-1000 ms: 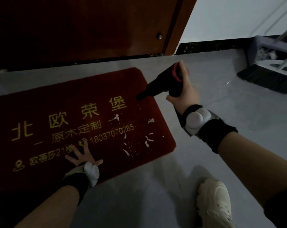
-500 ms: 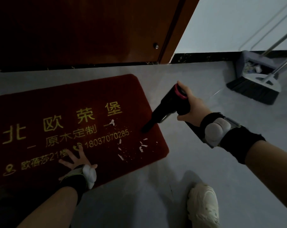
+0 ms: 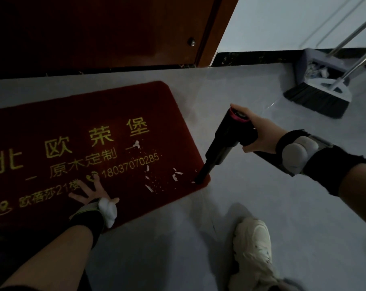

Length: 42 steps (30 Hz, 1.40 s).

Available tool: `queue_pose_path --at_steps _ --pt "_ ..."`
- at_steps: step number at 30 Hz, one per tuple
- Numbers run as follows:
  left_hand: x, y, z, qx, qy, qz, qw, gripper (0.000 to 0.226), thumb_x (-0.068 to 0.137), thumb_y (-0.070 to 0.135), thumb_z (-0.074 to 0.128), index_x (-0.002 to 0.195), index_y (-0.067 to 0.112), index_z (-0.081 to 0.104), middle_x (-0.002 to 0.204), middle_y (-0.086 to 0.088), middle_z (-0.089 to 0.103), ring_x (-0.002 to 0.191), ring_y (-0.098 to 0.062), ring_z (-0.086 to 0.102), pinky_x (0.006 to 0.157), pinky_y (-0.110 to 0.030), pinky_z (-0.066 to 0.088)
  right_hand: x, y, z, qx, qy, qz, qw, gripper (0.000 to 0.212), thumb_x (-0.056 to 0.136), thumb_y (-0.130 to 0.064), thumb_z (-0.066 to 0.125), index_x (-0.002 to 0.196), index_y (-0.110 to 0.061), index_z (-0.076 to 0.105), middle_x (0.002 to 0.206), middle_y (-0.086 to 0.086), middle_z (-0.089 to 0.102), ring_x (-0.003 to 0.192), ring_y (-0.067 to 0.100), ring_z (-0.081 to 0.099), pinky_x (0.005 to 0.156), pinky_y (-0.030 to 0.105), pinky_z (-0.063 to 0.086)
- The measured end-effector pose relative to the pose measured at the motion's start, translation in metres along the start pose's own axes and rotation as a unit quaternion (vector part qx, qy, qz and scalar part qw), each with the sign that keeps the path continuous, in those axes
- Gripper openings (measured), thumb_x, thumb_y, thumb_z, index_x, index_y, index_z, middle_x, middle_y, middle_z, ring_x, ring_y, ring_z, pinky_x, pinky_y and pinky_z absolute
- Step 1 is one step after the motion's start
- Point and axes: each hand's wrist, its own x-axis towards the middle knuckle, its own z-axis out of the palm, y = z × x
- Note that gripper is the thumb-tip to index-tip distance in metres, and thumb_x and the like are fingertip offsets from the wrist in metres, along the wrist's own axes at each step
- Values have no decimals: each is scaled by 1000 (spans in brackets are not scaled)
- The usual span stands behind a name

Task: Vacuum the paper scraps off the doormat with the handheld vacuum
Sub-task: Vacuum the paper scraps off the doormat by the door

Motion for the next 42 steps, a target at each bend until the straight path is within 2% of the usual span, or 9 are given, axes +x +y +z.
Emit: queue_pose_path --at_steps 3,9,15,20,27,32,35,38,42 --pt "1 1 0 12 -2 -3 1000 121 74 50 72 145 29 -23 151 -20 -27 139 -47 -15 111 -63 2 -6 10 2 9 -5 -3 1000 110 66 5 76 147 -39 16 118 -4 53 97 20 56 85 35 47" --pt "5 -2 -1 25 -9 -3 1000 121 72 52 73 146 29 -20 151 -20 -26 140 -46 -15 111 -62 0 -5 25 3 83 134 -7 988 116 63 4 77 140 -53 12 141 3 43 120 29 51 94 50 48" --pt "-1 -3 2 23 -1 7 1000 120 72 52 73 147 29 -19 152 -20 -24 140 -46 -14 112 -61 1 -20 32 19 77 152 30 985 115 61 3 77 147 -41 15 136 4 48 115 27 53 94 44 47" --pt "-3 -2 1 8 16 3 1000 119 72 49 75 148 30 -14 152 -19 -24 140 -46 -14 112 -60 1 -39 38 29 115 132 7 985 114 61 3 76 139 -52 14 132 -6 44 117 24 51 94 49 48" --pt "-5 -1 1 10 27 2 1000 117 71 46 76 149 28 -10 153 -20 -22 140 -46 -13 112 -59 -1 -63 56 44 136 113 -2 984 109 64 8 76 141 -41 18 131 -10 44 113 18 52 92 33 46" --pt "-2 -2 3 4 35 -1 999 121 67 45 80 150 28 -7 153 -20 -21 141 -43 -12 111 -60 -1 -63 67 51 178 196 22 964 107 67 12 74 148 -26 16 138 -8 37 118 -4 38 88 4 33" --pt "-2 -2 3 -4 38 -5 999 118 68 44 79 150 28 -4 154 -19 -21 141 -43 -12 111 -60 0 -63 69 56 205 207 52 955 106 70 10 75 150 -24 14 138 -9 33 114 -6 37 79 -3 33" --pt "-3 -2 4 -13 41 -6 999 115 70 45 78 150 29 -2 154 -17 -23 141 -43 -13 112 -58 -1 -66 74 70 205 168 46 963 107 68 11 76 148 -26 15 136 -6 36 106 -5 44 75 -3 39" --pt "-4 0 4 -15 35 -9 999 114 70 44 78 150 28 -2 154 -17 -22 141 -43 -13 112 -58 -1 -69 84 75 208 135 48 968 107 68 8 77 145 -34 16 132 -5 42 106 13 55 76 5 47"
